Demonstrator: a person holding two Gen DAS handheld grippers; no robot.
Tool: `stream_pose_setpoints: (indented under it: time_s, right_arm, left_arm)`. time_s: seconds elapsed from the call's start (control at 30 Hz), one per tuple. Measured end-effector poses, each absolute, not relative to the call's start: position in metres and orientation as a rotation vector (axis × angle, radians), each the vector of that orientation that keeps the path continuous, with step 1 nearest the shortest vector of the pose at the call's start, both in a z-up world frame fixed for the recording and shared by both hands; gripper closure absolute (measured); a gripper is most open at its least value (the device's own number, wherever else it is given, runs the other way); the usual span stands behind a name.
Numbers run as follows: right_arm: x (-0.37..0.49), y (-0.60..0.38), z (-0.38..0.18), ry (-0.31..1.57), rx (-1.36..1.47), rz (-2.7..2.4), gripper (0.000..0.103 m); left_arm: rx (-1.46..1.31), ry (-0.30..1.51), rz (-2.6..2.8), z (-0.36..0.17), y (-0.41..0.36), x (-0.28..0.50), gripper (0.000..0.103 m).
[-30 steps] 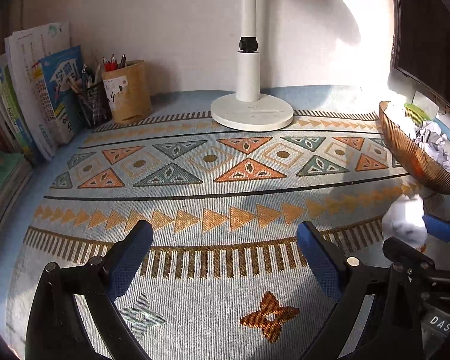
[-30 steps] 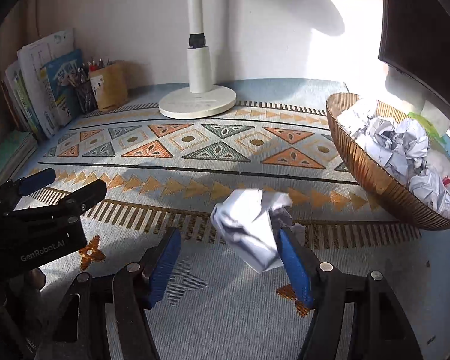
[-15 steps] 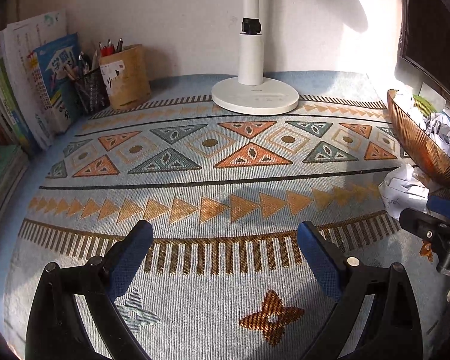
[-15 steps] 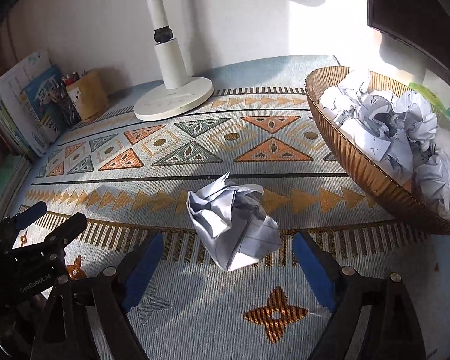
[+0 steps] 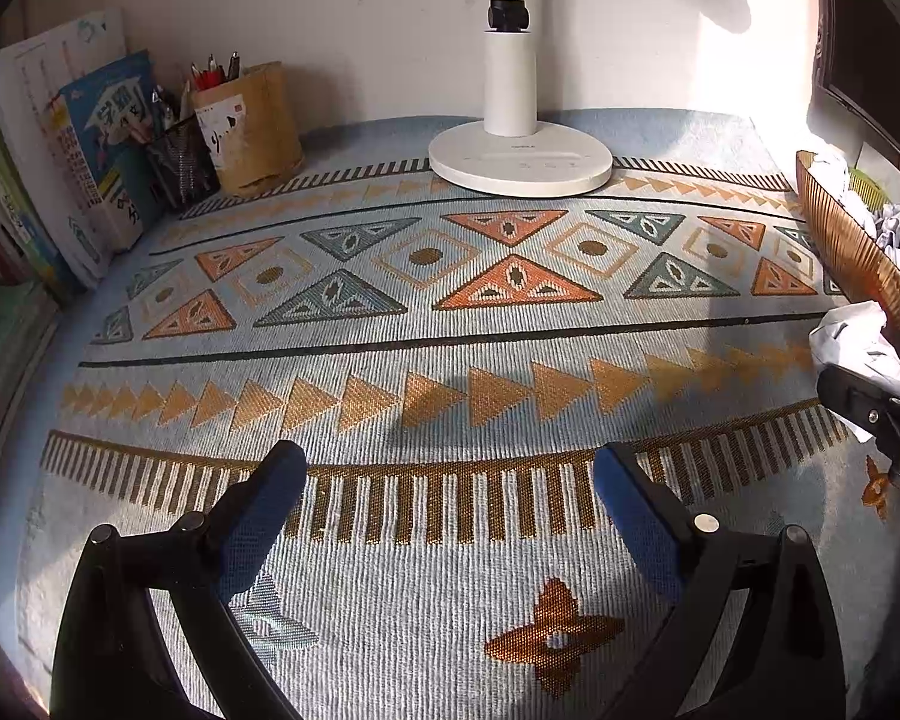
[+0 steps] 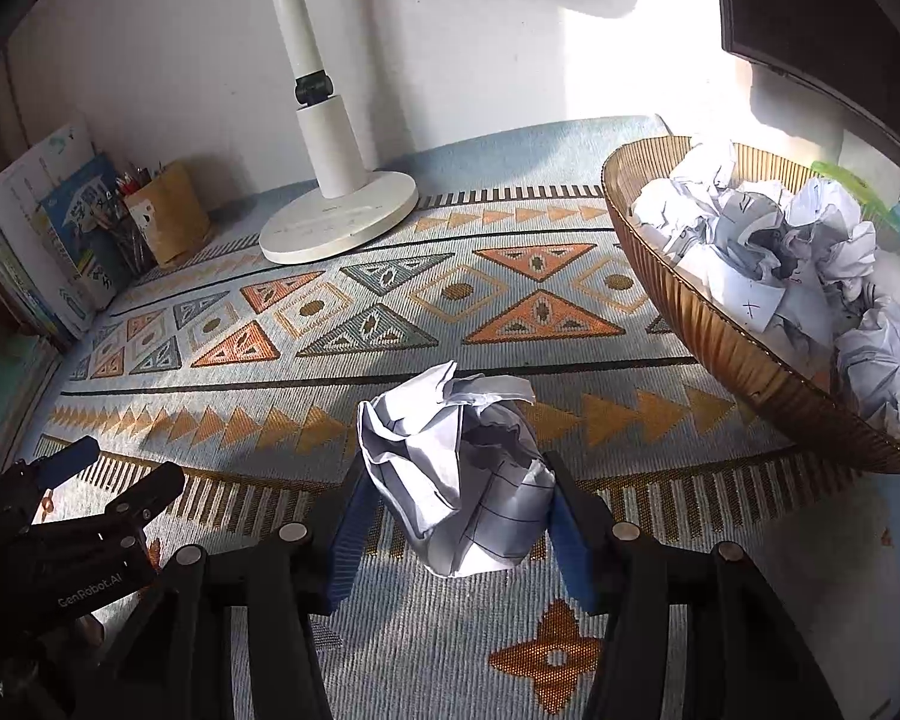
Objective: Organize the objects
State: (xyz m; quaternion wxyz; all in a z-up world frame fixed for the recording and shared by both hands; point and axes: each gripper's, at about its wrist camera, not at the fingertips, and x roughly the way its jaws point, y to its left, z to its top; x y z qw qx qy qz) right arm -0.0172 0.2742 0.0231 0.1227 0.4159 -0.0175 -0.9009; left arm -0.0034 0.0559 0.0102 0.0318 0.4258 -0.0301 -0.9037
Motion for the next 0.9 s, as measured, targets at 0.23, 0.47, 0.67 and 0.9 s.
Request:
stream_pose_setpoints:
  time_s: [0.23, 0.47, 0.67, 0.9]
  right_arm:
    - [-0.013, 0.271, 0.025, -0.019, 1.192, -2.634, 0.050]
    - [0.001, 0.301, 0.063, -0.189, 1.095, -2.600, 0.050]
    - [-0.009, 0.387, 0.143, -0.229, 0.903, -2.906, 0.049]
    - [-0.062, 0.470, 0.142, -0.363, 0.980, -3.114, 0.048]
  left_arm:
    - [1.309, -0.088, -2.771, 0.010, 0.054, -0.004, 0.006]
    - [1.172, -0.193, -2.842, 0.033, 0.072, 0.006, 0.007]
    - [1.044, -0.210, -3.095, 0.095, 0.127, 0.004, 0.006]
    - [1.052, -0.228, -3.120, 0.100, 0.161, -0.015, 0.006]
